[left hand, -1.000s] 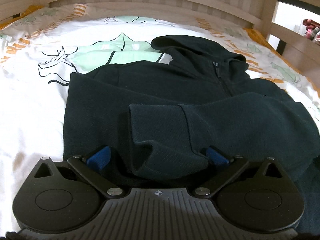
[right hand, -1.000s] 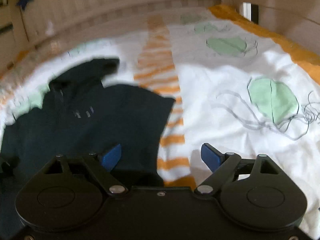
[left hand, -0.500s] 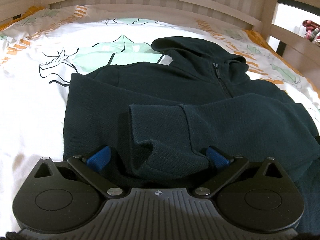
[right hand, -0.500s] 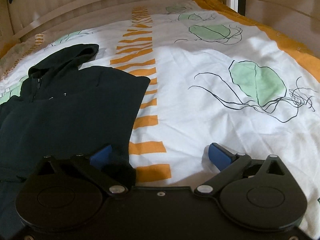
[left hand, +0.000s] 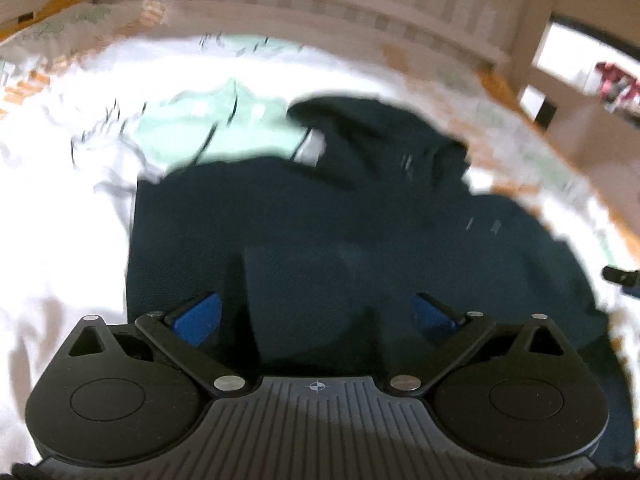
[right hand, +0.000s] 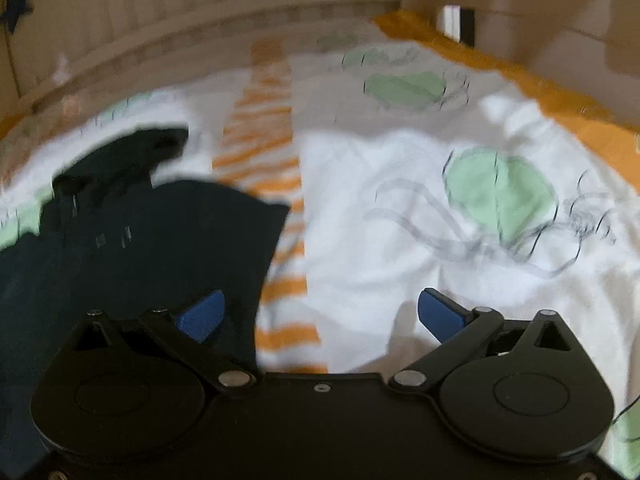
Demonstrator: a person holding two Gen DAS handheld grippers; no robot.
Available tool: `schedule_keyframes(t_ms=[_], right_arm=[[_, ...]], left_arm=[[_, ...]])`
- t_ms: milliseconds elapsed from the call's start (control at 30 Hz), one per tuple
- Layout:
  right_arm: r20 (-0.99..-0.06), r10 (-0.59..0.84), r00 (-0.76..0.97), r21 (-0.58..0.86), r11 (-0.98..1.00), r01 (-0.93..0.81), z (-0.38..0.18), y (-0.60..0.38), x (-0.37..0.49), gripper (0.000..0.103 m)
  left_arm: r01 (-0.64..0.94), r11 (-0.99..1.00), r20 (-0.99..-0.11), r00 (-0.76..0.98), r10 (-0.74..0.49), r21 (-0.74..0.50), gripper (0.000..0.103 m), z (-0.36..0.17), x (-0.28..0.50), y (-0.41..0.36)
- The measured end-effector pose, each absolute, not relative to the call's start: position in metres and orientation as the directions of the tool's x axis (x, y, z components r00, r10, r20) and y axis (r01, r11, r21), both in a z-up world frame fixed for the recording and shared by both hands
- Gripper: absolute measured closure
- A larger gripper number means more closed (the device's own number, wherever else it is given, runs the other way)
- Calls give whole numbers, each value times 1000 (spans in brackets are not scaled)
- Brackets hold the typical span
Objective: Fold large clothes
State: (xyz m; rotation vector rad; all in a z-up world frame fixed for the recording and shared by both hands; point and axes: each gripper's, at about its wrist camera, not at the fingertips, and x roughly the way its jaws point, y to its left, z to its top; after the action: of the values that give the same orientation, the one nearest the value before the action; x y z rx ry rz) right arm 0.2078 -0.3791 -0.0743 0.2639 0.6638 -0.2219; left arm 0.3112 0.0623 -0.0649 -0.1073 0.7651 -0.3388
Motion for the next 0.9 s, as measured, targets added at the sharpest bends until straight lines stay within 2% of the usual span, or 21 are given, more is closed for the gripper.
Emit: schedule_keyframes(t_ms=[200, 433, 633, 900], right_arm=[[-594, -28, 804, 215, 957, 193, -44, -368, 242, 1], [-558, 35, 829, 192, 977, 88, -41, -336, 320, 1], [-539, 92, 837, 192, 981, 16, -56, -309, 391, 1], [-600, 100, 794, 108, 993, -43, -89, -288, 444, 1]], left_arm=[[294, 943, -599, 730, -329, -160, 0, -26, 362, 50], [313, 947, -582, 757, -295, -73, 0, -30, 438, 7], [298, 954, -617, 745, -254, -34, 0, -60, 489, -18], [315, 947, -689, 700, -189, 61, 0, -100, 526, -28]])
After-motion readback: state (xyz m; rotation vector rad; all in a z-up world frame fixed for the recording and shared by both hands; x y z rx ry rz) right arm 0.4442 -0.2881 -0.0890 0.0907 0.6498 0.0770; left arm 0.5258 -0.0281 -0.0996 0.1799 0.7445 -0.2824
